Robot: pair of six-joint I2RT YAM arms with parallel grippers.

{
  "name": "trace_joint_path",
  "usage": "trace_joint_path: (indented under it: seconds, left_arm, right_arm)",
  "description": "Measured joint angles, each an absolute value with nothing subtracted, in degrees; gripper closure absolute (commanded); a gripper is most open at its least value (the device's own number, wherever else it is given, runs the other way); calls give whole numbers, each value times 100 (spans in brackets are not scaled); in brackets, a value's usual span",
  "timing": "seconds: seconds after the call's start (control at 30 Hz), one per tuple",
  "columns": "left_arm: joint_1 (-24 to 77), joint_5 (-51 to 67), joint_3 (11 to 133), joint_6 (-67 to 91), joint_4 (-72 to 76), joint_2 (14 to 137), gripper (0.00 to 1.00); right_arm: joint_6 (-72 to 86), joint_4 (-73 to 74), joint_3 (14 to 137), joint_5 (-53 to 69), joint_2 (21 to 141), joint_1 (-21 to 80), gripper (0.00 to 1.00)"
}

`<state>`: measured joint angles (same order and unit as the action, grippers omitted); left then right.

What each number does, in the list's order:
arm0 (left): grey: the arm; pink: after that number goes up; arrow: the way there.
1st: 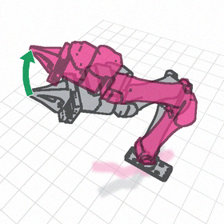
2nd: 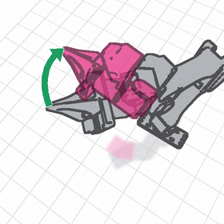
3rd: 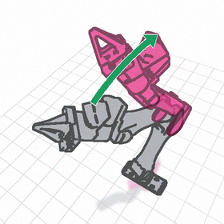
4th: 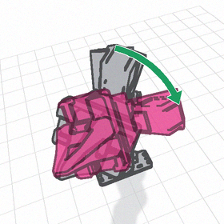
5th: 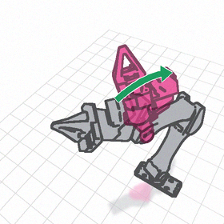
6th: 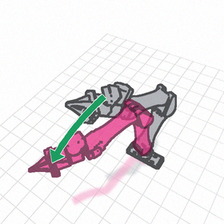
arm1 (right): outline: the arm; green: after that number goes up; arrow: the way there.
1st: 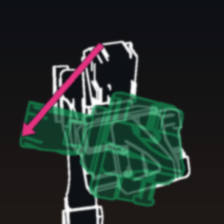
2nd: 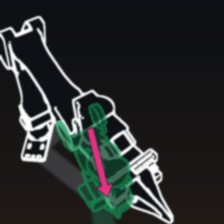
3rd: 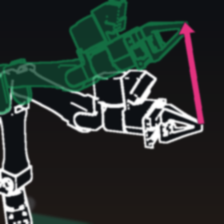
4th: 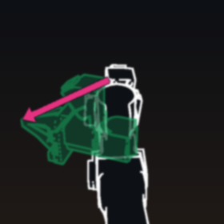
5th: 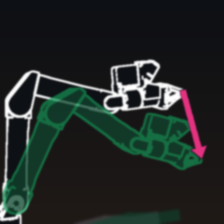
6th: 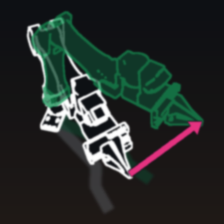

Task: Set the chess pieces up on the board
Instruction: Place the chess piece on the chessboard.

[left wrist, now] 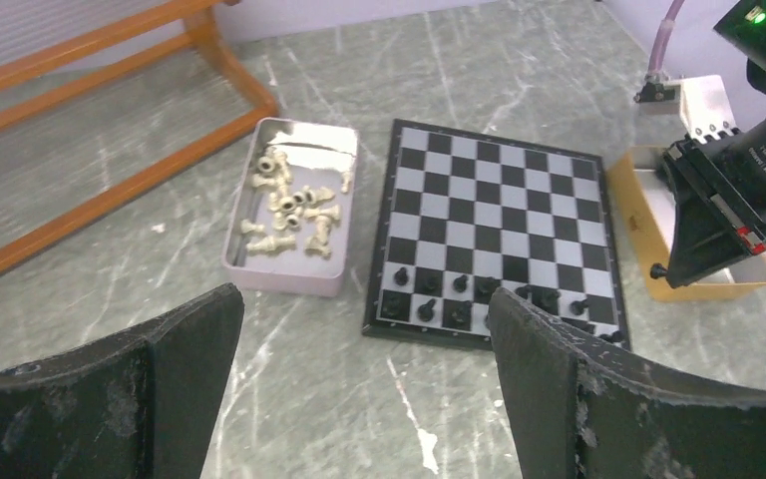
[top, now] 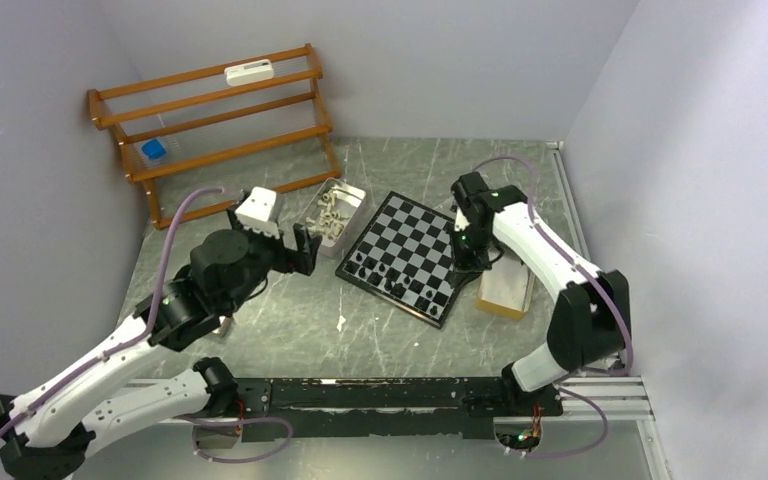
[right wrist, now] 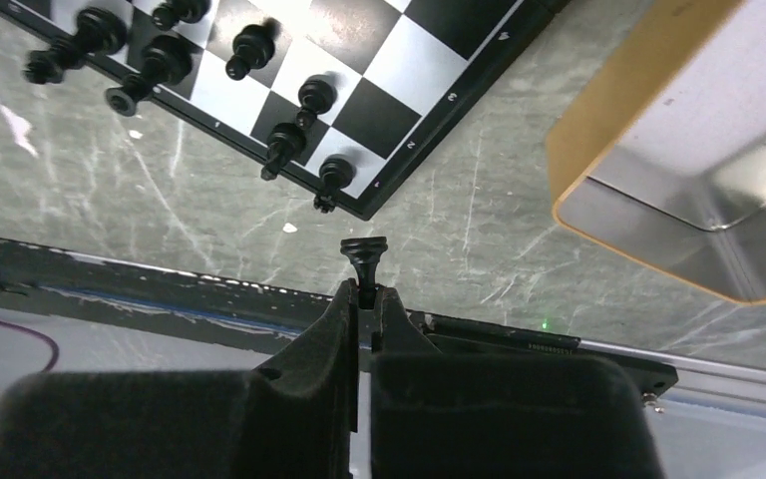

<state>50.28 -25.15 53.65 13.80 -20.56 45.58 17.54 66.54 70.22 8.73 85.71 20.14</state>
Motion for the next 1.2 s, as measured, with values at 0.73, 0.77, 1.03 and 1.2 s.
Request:
trace_joint_path:
  seconds: [0.73,0.77,1.03,1.2]
  left_arm:
    - [5028,-2969,4856,978,-1900,3706,3]
    - [5028,-2976,4856,978,-1898,3695,3]
    - [5028,-3004,4853,974,-1868,3642,3]
    - [5028,-3041,4851,969,-1865,3636,3]
  right_arm:
    - [1678,6879,7373,231,10503,2906,100]
    - [1669,6888,7402,209,10556,2906,100]
    - [1621,6904,7550,176,10794,2921,100]
    - [1599,6908,7588,165,10868,2923,98]
